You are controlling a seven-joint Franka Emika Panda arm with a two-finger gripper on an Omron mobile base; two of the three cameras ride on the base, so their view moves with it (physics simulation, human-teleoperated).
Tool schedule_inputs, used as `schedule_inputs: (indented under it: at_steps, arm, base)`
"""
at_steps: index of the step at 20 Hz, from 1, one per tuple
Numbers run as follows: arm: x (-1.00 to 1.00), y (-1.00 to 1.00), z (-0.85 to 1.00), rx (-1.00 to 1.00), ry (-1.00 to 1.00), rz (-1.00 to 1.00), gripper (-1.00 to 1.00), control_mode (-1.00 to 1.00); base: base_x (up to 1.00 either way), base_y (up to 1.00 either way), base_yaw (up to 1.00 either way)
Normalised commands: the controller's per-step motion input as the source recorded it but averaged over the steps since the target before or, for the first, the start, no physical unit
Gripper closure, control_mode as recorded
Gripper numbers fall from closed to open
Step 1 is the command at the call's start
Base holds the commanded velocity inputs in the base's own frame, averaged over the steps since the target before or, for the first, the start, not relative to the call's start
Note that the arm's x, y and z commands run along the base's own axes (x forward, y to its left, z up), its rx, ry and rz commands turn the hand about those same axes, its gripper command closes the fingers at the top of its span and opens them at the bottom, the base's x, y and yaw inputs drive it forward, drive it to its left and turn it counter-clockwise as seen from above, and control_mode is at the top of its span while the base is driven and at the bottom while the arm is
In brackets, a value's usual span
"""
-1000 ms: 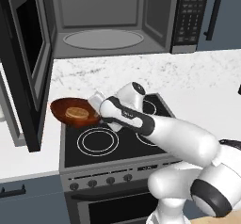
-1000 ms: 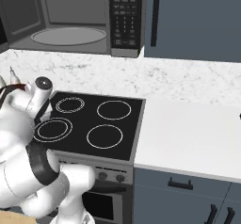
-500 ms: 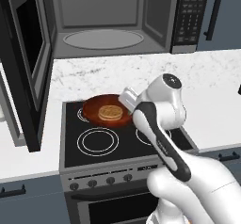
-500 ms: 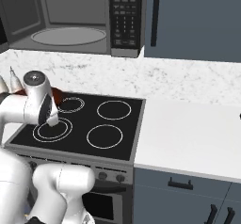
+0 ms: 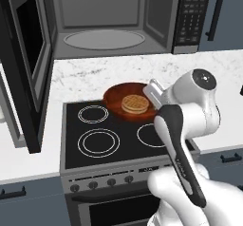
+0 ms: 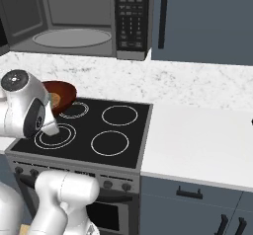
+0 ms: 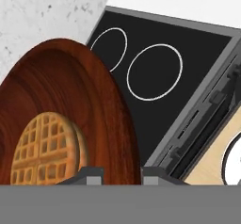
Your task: Open the microwave, place the bowl with waffle inside the microwave, then close the microwave door and turn it on.
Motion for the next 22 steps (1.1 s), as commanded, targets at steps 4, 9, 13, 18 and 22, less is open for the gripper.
schedule_inputs:
  at_steps: [4, 9, 13, 18, 22]
  arm:
    - [-0.11, 0.00, 1.00, 0.00, 0.08, -0.07, 1.00, -1.00]
    - [-0.17, -0.01, 0.86, 0.03, 0.01, -0.05, 1.00, -1.00]
    - [-0.04, -0.01, 0.51, 0.07, -0.10, -0.11, 1.00, -1.00]
    - [0.33, 0.00, 0.09, 0.02, -0.06, -0.17, 1.00, -1.00]
    - [0.30, 0.02, 0.26, 0.09, -0.16, -0.08, 1.00, -1.00]
  base:
    - [0.00, 0.00, 0.00]
    - [0.00, 0.00, 0.00]
    - [0.00, 0.00, 0.00]
    - [0.00, 0.00, 0.00]
    - [0.00, 0.00, 0.00]
